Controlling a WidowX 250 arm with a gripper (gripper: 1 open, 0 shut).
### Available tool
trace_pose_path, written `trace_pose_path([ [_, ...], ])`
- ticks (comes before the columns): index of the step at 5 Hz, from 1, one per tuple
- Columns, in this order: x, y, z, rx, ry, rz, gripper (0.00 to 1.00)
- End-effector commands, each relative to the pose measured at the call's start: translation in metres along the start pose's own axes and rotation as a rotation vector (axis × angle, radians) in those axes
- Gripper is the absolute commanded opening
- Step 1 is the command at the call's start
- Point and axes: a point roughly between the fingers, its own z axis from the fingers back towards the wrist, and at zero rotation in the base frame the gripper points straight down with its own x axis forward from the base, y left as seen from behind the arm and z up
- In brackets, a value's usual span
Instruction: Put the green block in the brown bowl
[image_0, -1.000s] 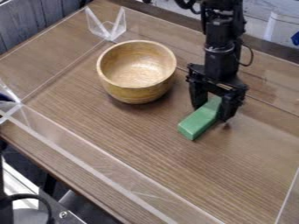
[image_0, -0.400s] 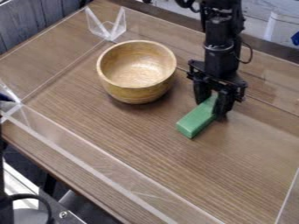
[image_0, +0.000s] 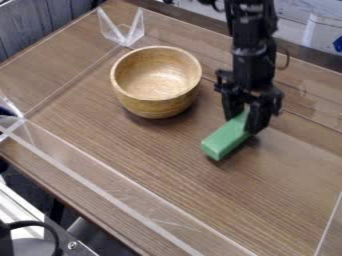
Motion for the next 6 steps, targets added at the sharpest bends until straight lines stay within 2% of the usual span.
trace_pose_path([
  [1,0.011,-0.001,0.056,0.047,-0.083,-0.014,0.0],
  [2,0.013,0.006,0.089,0.083,-0.101,-0.004,0.0],
  [3,0.009,0.04,0.115,0.075,-0.118,0.056,0.0],
  [4,0.009,0.083,0.138,0.059,-0.126,0.126,0.0],
  [5,0.017,0.065,0.114,0.043,-0.088,0.098,0.0],
  [6,0.03,0.036,0.088,0.029,-0.046,0.052,0.0],
])
